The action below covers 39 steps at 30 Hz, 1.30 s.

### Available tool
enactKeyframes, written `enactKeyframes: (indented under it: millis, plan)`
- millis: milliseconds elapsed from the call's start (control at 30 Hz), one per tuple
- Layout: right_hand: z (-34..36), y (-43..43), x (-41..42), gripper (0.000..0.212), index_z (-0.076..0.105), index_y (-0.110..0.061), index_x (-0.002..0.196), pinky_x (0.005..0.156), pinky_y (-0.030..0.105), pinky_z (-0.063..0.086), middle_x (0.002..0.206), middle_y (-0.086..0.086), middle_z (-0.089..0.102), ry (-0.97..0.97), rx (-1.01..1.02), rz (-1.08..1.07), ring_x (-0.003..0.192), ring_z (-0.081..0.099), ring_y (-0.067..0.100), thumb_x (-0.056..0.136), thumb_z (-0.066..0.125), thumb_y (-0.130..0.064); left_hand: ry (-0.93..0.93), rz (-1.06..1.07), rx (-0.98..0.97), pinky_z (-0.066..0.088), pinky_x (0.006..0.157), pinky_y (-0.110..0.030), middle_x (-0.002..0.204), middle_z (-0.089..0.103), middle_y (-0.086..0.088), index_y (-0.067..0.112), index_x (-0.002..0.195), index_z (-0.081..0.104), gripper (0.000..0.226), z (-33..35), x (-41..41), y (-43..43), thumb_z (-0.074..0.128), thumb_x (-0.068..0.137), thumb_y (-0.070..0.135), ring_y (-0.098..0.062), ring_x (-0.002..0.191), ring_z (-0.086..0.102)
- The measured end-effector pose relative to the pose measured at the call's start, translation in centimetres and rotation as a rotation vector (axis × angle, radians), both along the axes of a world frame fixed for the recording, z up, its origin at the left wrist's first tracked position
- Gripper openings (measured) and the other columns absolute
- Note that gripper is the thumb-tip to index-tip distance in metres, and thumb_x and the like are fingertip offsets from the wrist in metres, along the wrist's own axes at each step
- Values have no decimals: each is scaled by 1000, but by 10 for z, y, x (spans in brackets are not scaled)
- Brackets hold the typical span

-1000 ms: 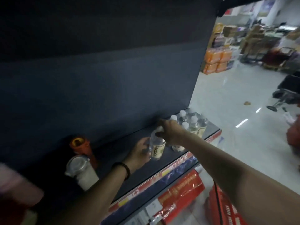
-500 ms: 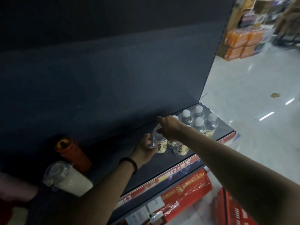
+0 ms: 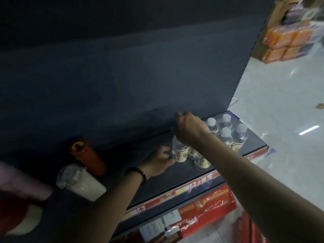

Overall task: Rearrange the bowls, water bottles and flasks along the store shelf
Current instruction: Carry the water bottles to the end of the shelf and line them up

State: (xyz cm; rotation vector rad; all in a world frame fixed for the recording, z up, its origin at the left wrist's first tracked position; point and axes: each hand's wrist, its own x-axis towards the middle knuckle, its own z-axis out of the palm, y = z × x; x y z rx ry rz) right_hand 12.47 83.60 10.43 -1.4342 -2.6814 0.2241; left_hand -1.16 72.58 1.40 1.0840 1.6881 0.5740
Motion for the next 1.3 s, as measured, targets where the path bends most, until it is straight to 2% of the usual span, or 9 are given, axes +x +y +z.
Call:
enactKeyframes:
  millis: [67, 167, 267, 333, 533, 667, 800, 1033, 1300]
  plan:
    - [7, -9, -15, 42, 54, -15, 130, 81, 45, 53, 123, 19, 63, 83, -5, 56, 109, 68, 45, 104, 56, -48, -10, -29, -12, 58, 94, -34, 121, 67, 7, 26, 137, 57, 36, 7, -13, -17, 66, 102, 27, -21, 118, 68]
    - [9, -39, -48, 51, 53, -20, 139, 87, 47, 55, 128, 17, 65, 109, -33, 204, 113, 67, 44, 105, 48, -57, 94, -7, 64, 55, 82, -27, 107, 68, 4, 24, 124, 62, 19, 5, -50, -53, 65, 106, 21, -11, 96, 68]
    - [6, -80, -87, 53, 55, -20, 137, 86, 45, 53, 129, 16, 64, 105, -77, 327, 114, 66, 42, 108, 37, -61, 253, -11, 121, 57, 93, -33, 100, 70, 6, 20, 118, 68, 14, 14, -89, -106, 69, 104, 21, -7, 89, 67]
    - [7, -114, -112, 52, 54, -22, 134, 82, 43, 51, 127, 16, 63, 94, -106, 398, 112, 66, 40, 108, 34, -62, 357, -23, 153, 58, 87, -31, 98, 74, 4, 12, 117, 72, 18, 29, -111, -149, 70, 103, 23, -5, 84, 68]
    - [27, -234, -184, 39, 55, -22, 131, 83, 45, 56, 124, 11, 60, 198, -58, 597, 108, 65, 36, 106, 48, -52, 507, -62, 166, 52, 82, -17, 99, 77, 3, 11, 115, 75, 23, 87, -178, -291, 62, 108, 29, -4, 82, 70]
    - [37, -340, -243, 36, 60, -23, 122, 84, 46, 56, 120, 6, 65, 202, -39, 677, 106, 66, 32, 104, 50, -53, 688, 74, 169, 40, 77, -7, 81, 62, 6, 16, 96, 74, 12, 105, -238, -412, 66, 105, 19, 17, 72, 56]
    - [32, -458, -308, 37, 61, -24, 123, 90, 42, 54, 122, 0, 60, 170, -118, 784, 110, 63, 26, 103, 55, -54, 750, 380, 108, 58, 77, -33, 87, 76, 9, 28, 96, 76, 12, 103, -298, -552, 68, 98, 37, -3, 80, 69]
    - [10, -630, -410, 47, 54, -27, 140, 94, 40, 53, 136, 1, 54, 3, -204, 942, 118, 59, 25, 105, 51, -59, 760, 642, -36, 61, 85, -37, 100, 75, 12, 35, 101, 71, 18, 87, -364, -746, 66, 95, 51, -12, 95, 70]
    - [11, -744, -525, 55, 48, -26, 150, 101, 43, 54, 143, 2, 50, -41, -239, 1068, 126, 57, 26, 106, 51, -58, 794, 820, -170, 61, 89, -39, 107, 76, 7, 34, 107, 70, 21, 83, -444, -858, 67, 95, 51, -18, 102, 71]
